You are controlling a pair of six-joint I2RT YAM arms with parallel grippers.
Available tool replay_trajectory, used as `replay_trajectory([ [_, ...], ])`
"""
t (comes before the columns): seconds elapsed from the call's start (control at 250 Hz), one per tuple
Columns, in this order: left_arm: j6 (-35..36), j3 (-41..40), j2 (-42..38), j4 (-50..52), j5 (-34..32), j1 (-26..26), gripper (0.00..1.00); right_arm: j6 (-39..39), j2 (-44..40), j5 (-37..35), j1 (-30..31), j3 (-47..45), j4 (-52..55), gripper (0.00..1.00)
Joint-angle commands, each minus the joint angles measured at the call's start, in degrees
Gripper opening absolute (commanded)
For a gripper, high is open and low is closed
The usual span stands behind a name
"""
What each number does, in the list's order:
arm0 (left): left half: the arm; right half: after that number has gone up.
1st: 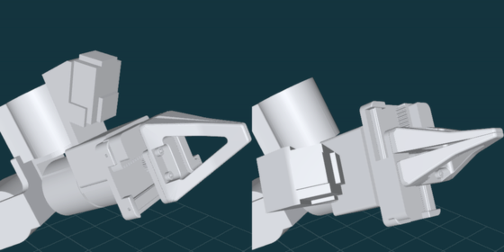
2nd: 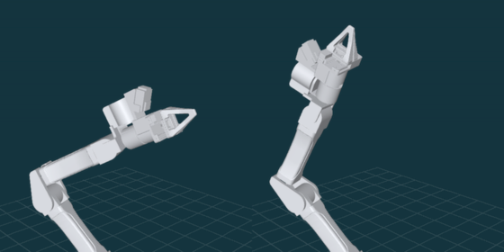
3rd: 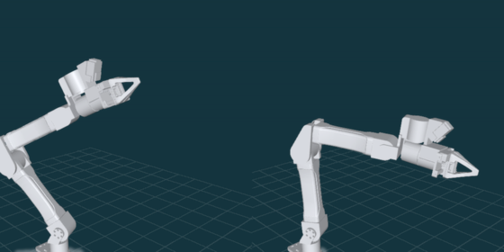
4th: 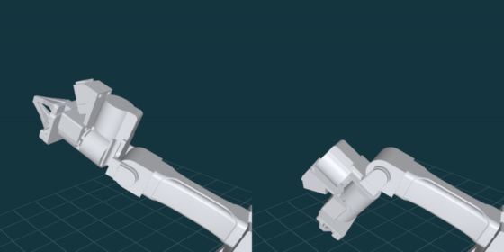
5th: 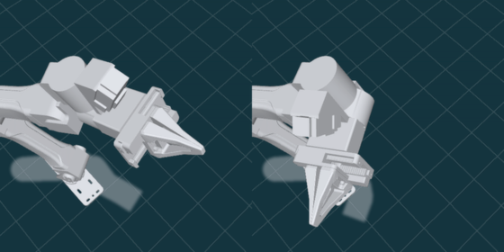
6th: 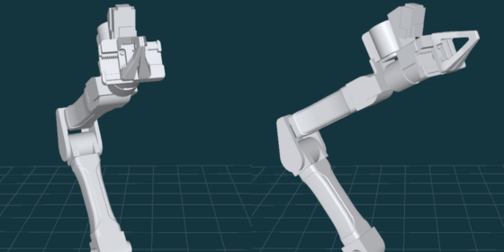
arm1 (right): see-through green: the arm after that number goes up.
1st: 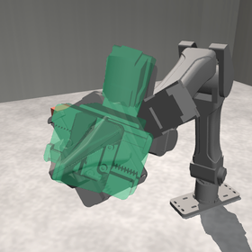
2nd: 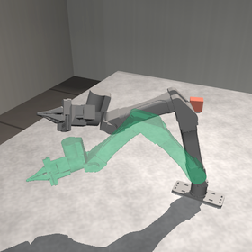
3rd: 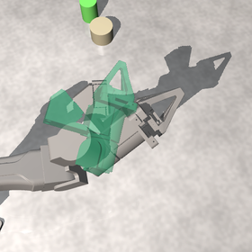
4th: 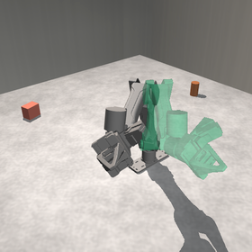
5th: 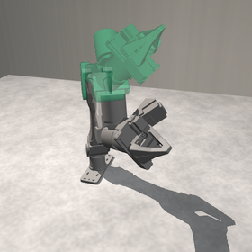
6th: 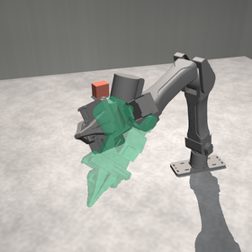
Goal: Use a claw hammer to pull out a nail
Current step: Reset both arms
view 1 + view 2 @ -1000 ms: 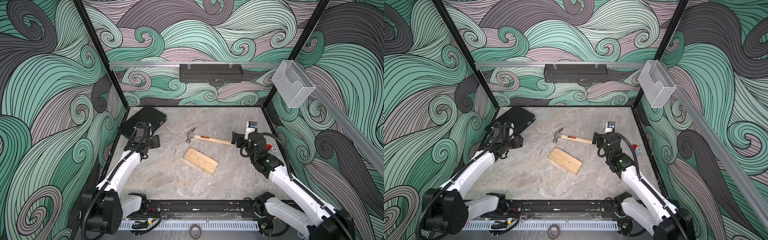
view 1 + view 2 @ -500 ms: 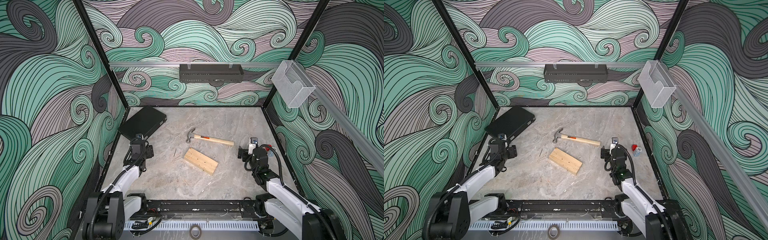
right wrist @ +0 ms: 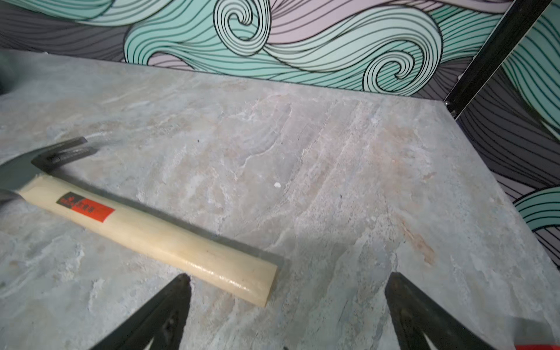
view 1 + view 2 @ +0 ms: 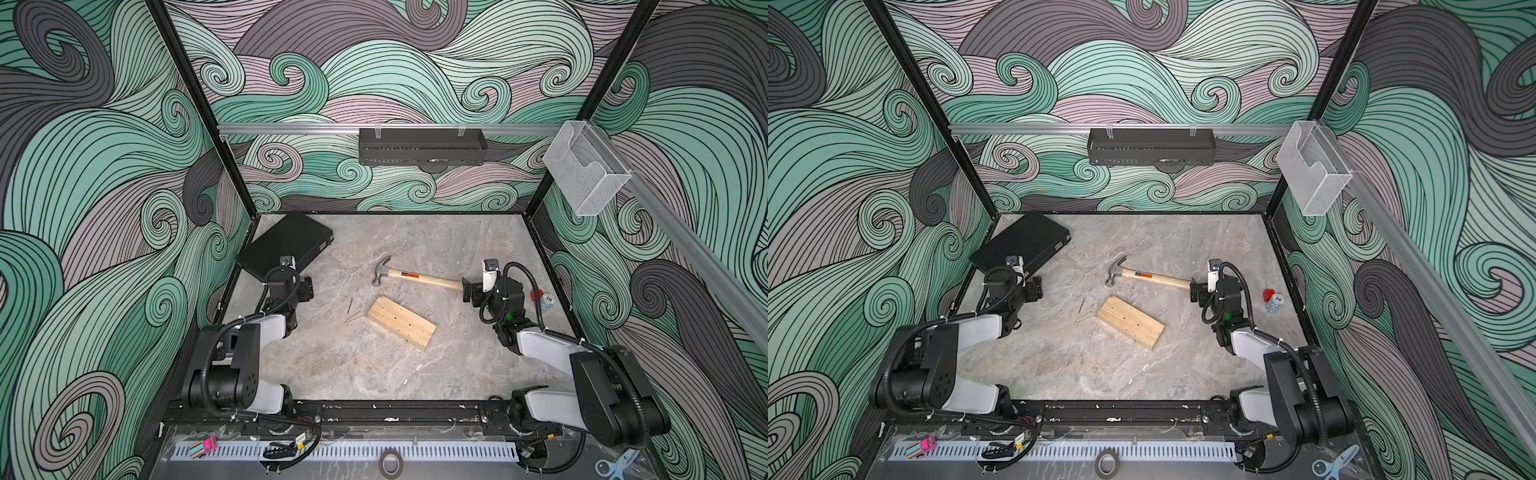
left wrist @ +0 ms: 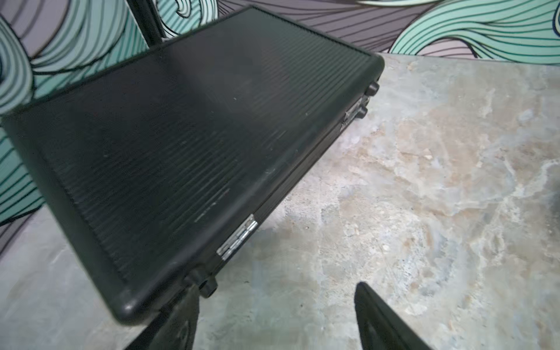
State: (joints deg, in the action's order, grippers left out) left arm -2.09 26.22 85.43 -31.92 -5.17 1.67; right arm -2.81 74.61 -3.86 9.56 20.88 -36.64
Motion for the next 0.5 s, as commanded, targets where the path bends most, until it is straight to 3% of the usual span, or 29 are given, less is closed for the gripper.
replay_trajectory([
  [0.0,0.17,1.69,1.47,-4.72,1.55,1.18,0.79,1.31,-0.16,5.13,-2.61,-0.05,-1.30,1.00],
  [0.024,0.20,1.85,1.40,-4.29,1.55,1.22,0.81,1.39,-0.02,5.55,-2.79,0.22,-1.03,1.00],
  [0.052,0.03,1.84,1.47,-4.35,1.14,1.18,0.96,1.45,0.23,5.81,-2.94,0.46,-0.62,1.00],
  [0.068,-0.23,1.82,1.57,-4.38,0.50,1.23,0.99,1.49,0.41,5.83,-3.01,0.76,-0.27,1.00],
  [0.431,-0.29,1.74,1.46,-4.38,-0.04,1.14,0.99,3.07,3.25,8.41,-5.17,4.78,4.35,1.00],
  [0.499,-0.35,1.73,1.40,-4.38,-0.06,1.14,0.99,-0.61,2.76,10.00,-5.23,5.30,6.49,1.00],
])
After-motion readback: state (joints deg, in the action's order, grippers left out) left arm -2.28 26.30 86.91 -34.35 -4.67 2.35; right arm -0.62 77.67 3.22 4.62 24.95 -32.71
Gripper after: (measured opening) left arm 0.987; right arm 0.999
